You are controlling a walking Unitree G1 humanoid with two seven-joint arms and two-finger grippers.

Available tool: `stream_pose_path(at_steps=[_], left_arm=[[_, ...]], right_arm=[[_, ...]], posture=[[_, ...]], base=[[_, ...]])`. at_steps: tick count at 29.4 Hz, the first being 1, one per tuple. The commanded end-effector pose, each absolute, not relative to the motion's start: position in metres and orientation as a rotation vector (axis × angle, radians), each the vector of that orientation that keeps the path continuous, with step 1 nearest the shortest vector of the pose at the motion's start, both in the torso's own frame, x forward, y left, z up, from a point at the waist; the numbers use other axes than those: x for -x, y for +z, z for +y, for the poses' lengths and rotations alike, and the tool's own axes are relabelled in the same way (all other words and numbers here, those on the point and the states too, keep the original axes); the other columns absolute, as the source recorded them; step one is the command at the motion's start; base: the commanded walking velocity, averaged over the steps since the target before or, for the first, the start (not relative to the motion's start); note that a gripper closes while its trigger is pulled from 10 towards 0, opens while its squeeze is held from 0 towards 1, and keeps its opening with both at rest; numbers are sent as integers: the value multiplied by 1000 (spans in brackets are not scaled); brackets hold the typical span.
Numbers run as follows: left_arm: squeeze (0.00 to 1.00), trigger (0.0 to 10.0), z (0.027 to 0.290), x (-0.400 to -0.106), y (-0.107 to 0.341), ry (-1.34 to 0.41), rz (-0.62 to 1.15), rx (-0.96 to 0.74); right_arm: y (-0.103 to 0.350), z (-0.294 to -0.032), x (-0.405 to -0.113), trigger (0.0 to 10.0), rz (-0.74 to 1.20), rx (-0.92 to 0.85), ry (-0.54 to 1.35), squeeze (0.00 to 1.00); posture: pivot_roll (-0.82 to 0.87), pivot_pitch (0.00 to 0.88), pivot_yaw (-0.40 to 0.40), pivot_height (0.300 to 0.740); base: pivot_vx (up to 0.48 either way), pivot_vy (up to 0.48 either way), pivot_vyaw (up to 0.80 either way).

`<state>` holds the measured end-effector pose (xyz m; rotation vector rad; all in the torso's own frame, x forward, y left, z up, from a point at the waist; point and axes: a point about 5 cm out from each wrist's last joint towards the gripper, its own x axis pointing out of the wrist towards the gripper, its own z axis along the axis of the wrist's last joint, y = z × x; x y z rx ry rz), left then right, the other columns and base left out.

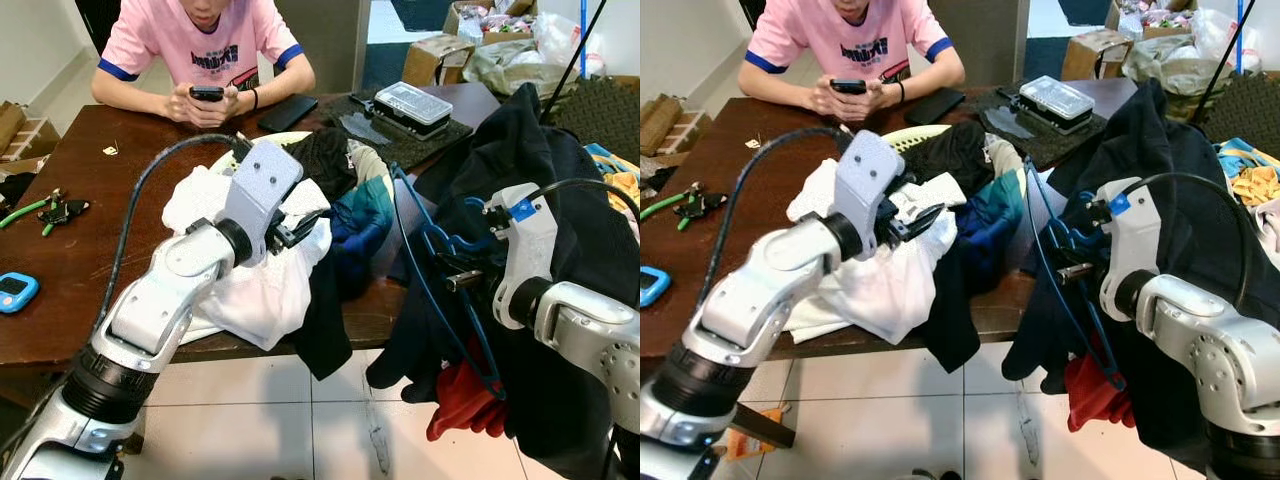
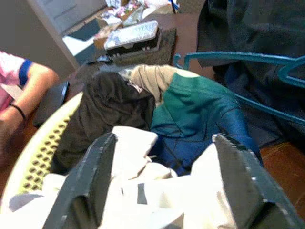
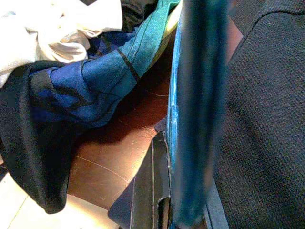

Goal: Hang hanger

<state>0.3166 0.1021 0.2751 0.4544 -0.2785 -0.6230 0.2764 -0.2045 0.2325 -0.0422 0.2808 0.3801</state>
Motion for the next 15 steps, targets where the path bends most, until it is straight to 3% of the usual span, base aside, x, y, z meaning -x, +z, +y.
stream_pose_path(at_steps=[1,10,11,12,13,14,15], left_arm=[[1000,10000,105,-312,283,-637,-291,-562],[1000,10000,116,-308,285,-662,-243,-717],[812,10000,124,-309,283,-652,-204,-770],[812,10000,124,-309,283,-652,-204,-770],[329,10000,132,-310,282,-634,-172,-816],[0,10000,140,-313,279,-601,-132,-866],[0,10000,146,-315,277,-578,-100,-891]], right_arm=[[233,-202,-274,10000,288,54,402,0],[233,-202,-275,10000,287,54,402,0],[234,-203,-275,10000,287,54,400,0],[234,-203,-275,10000,287,54,400,0],[234,-204,-275,10000,288,55,398,0],[234,-204,-275,10000,288,56,396,0],[233,-204,-275,10000,288,57,396,0]], posture=[[26,195,49,740],[28,194,51,740],[28,193,52,740],[28,193,52,740],[28,193,51,740],[31,189,51,740],[31,189,51,740]], base=[[0,0,0],[0,0,0],[0,0,0],[0,0,0],[0,0,0],[0,0,0],[0,0,0]])
